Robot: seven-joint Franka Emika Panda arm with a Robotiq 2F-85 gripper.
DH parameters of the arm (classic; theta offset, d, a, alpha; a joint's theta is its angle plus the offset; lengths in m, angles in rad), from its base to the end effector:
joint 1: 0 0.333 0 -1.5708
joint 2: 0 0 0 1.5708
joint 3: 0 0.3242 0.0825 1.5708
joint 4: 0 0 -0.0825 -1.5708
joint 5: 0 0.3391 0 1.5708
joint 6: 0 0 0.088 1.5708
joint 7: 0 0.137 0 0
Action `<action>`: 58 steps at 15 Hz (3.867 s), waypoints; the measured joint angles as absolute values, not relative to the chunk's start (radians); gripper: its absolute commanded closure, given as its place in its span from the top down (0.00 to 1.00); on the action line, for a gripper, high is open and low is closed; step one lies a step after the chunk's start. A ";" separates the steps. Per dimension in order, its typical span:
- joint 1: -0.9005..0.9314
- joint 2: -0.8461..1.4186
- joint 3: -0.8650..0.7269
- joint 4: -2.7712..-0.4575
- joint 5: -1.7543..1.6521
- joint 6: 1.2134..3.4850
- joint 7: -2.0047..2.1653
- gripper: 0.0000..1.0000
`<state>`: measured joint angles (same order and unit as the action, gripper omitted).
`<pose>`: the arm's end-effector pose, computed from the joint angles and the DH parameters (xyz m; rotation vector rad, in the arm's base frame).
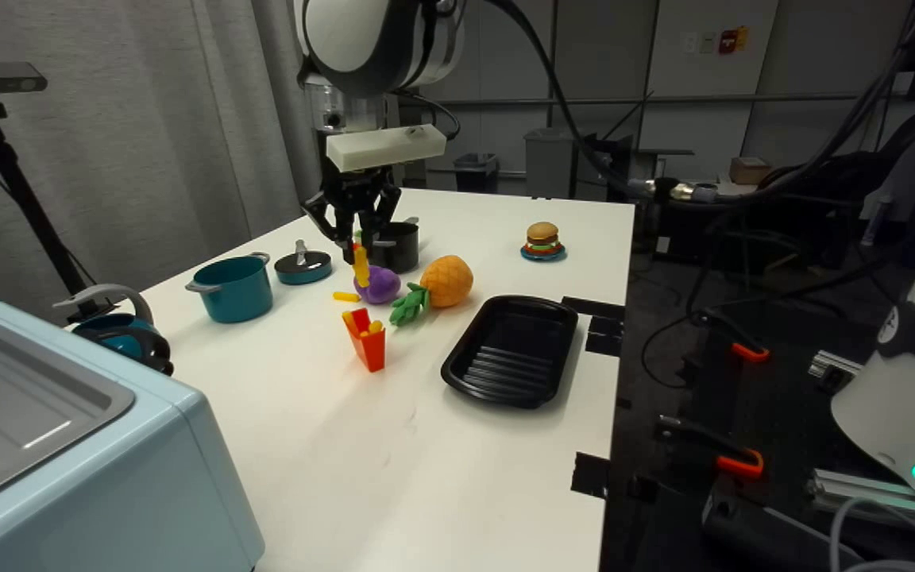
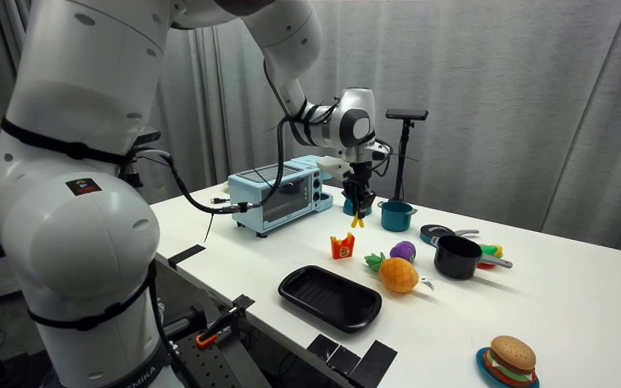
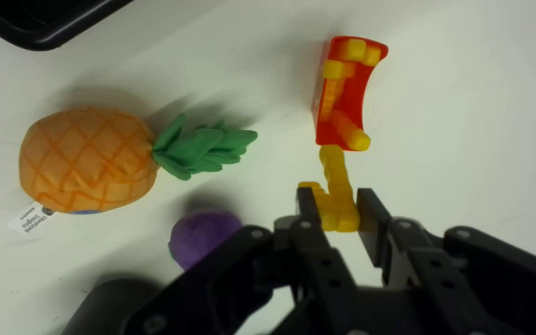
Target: Remove three yellow objects from the orange bowl
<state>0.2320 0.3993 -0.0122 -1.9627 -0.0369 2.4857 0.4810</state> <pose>0.5889 0.1314 0.2914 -3.0992 0.3613 -0.1970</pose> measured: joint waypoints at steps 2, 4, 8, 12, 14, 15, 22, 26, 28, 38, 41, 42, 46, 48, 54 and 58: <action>0.232 0.415 -0.032 -1.974 -0.050 2.519 0.484 0.07; 0.232 0.438 -0.053 -1.976 -0.067 2.549 0.490 0.07; 0.234 0.493 -0.087 -1.975 -0.101 2.614 0.500 0.07; 0.238 0.549 -0.103 -1.961 -0.107 2.640 0.502 0.07; 0.242 0.572 -0.104 -1.948 -0.107 2.641 0.503 0.07; 0.244 0.583 -0.105 -1.939 -0.107 2.641 0.506 0.07; 0.259 0.646 -0.108 -1.858 -0.107 2.642 0.555 0.53; 0.266 0.671 -0.114 -1.825 -0.107 2.642 0.572 0.82; 0.267 0.676 -0.116 -1.819 -0.107 2.642 0.575 0.97; 0.279 0.659 -0.116 -1.815 -0.101 2.642 0.579 1.00; 0.286 0.636 -0.111 -1.826 -0.095 2.641 0.580 1.00; 0.288 0.627 -0.108 -1.834 -0.094 2.641 0.580 1.00; 0.295 0.590 -0.085 -1.876 -0.079 2.641 0.580 1.00; 0.298 0.574 -0.069 -1.901 -0.064 2.641 0.580 1.00; 0.300 0.543 -0.026 -1.963 -0.020 2.641 0.580 1.00; 0.297 0.520 -0.021 -1.992 0.002 2.641 0.579 1.00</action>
<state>0.2973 0.5204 -0.0213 -1.9918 0.0023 2.6409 0.5794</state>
